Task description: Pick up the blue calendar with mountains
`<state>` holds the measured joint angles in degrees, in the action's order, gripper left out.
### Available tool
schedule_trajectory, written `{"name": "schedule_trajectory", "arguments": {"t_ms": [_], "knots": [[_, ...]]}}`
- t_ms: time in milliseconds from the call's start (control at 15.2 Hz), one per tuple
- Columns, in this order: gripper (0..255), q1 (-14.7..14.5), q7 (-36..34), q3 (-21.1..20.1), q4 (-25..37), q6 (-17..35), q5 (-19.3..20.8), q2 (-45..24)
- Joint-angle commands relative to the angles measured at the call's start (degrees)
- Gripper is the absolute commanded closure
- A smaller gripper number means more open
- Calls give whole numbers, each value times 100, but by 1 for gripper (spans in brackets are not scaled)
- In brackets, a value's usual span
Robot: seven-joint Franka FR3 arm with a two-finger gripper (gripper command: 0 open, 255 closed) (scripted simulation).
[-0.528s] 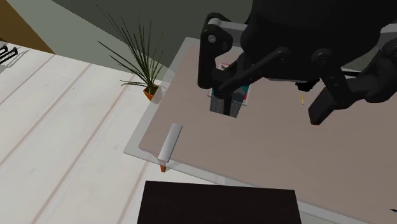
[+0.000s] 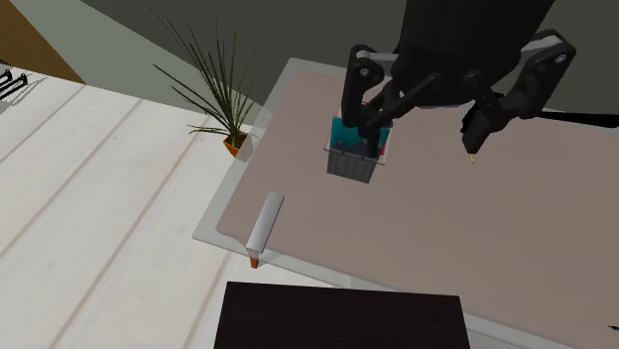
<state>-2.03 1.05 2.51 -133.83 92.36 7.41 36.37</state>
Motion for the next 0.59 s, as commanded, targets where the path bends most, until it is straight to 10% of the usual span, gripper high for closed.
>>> {"name": "schedule_trajectory", "arguments": {"t_ms": [0,528], "knots": [[0,-69,303,97,61,350,73,-412],[0,-274,1494,403,566,1469,227,-2047]]}}
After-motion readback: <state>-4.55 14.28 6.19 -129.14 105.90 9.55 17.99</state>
